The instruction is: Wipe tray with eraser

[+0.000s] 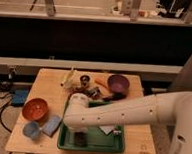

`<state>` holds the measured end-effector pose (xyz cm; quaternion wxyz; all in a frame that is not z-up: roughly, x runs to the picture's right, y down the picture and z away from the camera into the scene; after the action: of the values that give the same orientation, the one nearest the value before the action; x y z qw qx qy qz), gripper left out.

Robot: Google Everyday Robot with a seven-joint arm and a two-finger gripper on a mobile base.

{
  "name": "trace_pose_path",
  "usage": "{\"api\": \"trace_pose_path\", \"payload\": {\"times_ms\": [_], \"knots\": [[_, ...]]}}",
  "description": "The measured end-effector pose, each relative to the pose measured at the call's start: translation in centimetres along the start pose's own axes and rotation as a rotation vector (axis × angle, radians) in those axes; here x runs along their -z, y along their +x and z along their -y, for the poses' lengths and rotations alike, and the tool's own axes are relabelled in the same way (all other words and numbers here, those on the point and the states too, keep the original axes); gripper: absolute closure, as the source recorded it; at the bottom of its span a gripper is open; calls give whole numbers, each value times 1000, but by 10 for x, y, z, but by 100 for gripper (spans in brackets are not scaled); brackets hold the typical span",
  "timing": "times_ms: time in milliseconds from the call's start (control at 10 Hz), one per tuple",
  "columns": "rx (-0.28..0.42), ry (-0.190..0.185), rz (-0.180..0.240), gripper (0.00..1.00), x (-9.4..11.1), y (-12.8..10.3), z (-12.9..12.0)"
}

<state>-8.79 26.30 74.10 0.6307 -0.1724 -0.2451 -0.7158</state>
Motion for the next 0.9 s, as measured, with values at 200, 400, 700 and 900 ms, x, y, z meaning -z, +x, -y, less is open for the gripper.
{"api": "trace_pose_path", "payload": {"times_ms": [200, 400, 700, 900], "knots": [[52, 10, 15, 98, -3, 9, 22], [67, -1, 23, 98, -3, 25, 27], [32, -18, 8, 98, -2, 64, 13], [-10, -29, -1, 98, 0, 85, -8]]}}
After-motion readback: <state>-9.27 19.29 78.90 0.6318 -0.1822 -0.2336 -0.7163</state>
